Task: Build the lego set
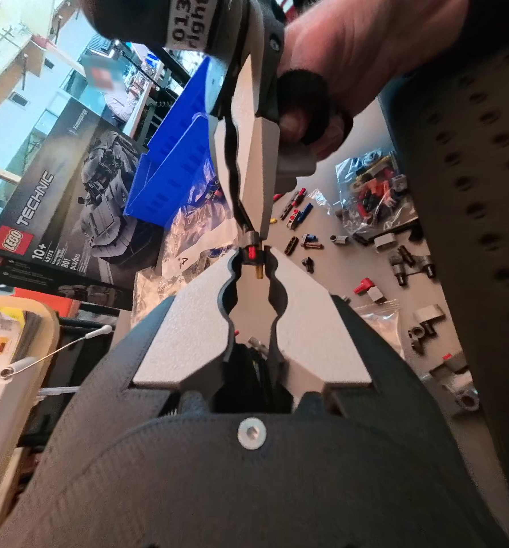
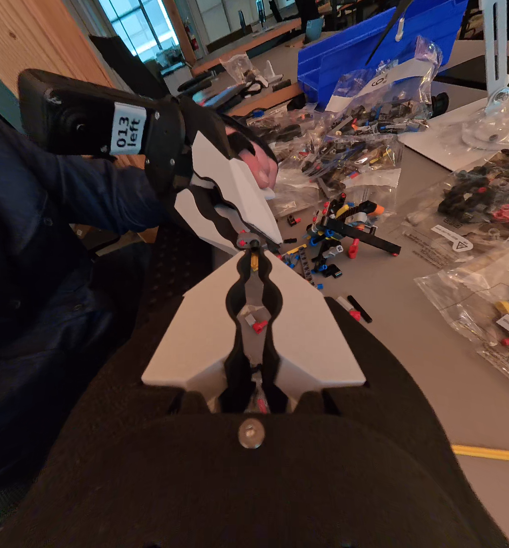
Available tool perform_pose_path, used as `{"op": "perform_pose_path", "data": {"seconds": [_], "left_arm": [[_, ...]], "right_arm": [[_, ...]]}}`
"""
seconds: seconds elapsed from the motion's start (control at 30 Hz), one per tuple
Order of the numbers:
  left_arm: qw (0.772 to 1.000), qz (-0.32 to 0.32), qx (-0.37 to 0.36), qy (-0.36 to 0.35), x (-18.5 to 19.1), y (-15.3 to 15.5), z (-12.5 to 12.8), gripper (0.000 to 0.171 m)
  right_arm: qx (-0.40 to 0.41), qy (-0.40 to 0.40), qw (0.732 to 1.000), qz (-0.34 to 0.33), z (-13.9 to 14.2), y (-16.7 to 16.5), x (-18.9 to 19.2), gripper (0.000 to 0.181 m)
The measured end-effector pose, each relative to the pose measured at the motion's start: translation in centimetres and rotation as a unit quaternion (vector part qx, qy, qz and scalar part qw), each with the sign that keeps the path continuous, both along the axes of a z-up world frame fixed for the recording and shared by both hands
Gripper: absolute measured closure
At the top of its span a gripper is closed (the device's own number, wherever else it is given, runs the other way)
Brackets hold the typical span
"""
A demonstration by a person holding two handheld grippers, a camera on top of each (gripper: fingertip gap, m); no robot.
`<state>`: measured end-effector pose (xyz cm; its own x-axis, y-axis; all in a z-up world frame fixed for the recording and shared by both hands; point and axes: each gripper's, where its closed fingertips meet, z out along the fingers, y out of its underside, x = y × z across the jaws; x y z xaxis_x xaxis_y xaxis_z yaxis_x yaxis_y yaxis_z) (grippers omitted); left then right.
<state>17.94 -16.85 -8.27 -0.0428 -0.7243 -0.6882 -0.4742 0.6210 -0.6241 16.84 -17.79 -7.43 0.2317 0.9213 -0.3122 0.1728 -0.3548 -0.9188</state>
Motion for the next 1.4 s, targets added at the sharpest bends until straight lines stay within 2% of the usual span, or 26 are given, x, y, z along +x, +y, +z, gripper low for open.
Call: {"op": "perform_pose_path", "data": {"seconds": [0.17, 0.63, 0.7, 0.77, 0.8, 0.9, 0.93, 1.0, 1.07, 1.13, 1.23, 1.3, 1.4], "left_arm": [[1.0, -0.002, 0.021, 0.008, -0.3, -0.2, 0.5, 0.158], [0.998, -0.037, -0.04, -0.013, -0.7, -1.5, 1.3, 0.161], [0.998, -0.024, -0.056, -0.024, -1.3, -0.8, 1.7, 0.161], [0.993, -0.001, -0.094, -0.076, -3.7, 1.2, 3.7, 0.162], [0.992, 0.0, -0.099, -0.084, -4.0, 1.5, 4.2, 0.162], [0.996, -0.01, -0.09, -0.023, -2.6, 0.7, 1.4, 0.16], [0.994, -0.014, -0.105, -0.02, -2.7, 0.7, 1.1, 0.16], [0.988, -0.006, -0.147, -0.048, -3.3, 1.6, 1.7, 0.159], [0.989, -0.004, -0.137, -0.053, -3.5, 1.7, 2.1, 0.159], [0.992, -0.006, -0.123, -0.038, -3.1, 1.5, 1.4, 0.159], [0.994, -0.006, -0.105, -0.025, -2.6, 1.2, 0.9, 0.159], [0.996, -0.009, -0.082, -0.023, -2.2, 0.9, 1.0, 0.159], [0.999, -0.009, -0.043, -0.001, -1.5, 0.4, 0.4, 0.159]], "right_arm": [[0.03, -0.013, 0.999, -0.003, 0.4, -0.3, -0.1, 0.179], [0.058, -0.011, 0.998, 0.017, 1.1, -1.3, 0.1, 0.179], [0.059, -0.005, 0.998, -0.008, 1.4, -0.6, 1.4, 0.179], [0.049, 0.072, 0.995, -0.054, 3.8, 0.4, 4.9, 0.181], [0.051, 0.072, 0.994, -0.058, 3.9, 0.5, 5.1, 0.181], [0.026, -0.034, 0.999, -0.03, -0.2, 0.6, 2.8, 0.18], [0.043, -0.089, 0.994, -0.045, -1.8, 1.1, 3.0, 0.18], [0.042, -0.112, 0.991, -0.053, -2.8, 1.3, 3.1, 0.179], [0.019, -0.105, 0.993, -0.044, -3.1, 1.1, 2.8, 0.175], [0.003, -0.136, 0.99, -0.047, -4.4, 1.4, 2.8, 0.153], [0.049, -0.135, 0.988, -0.053, -3.7, 1.6, 2.5, 0.161], [0.074, -0.1, 0.991, -0.052, -2.1, 1.4, 1.9, 0.165], [0.083, -0.056, 0.995, -0.031, -0.5, 0.7, 0.7, 0.158]]}}
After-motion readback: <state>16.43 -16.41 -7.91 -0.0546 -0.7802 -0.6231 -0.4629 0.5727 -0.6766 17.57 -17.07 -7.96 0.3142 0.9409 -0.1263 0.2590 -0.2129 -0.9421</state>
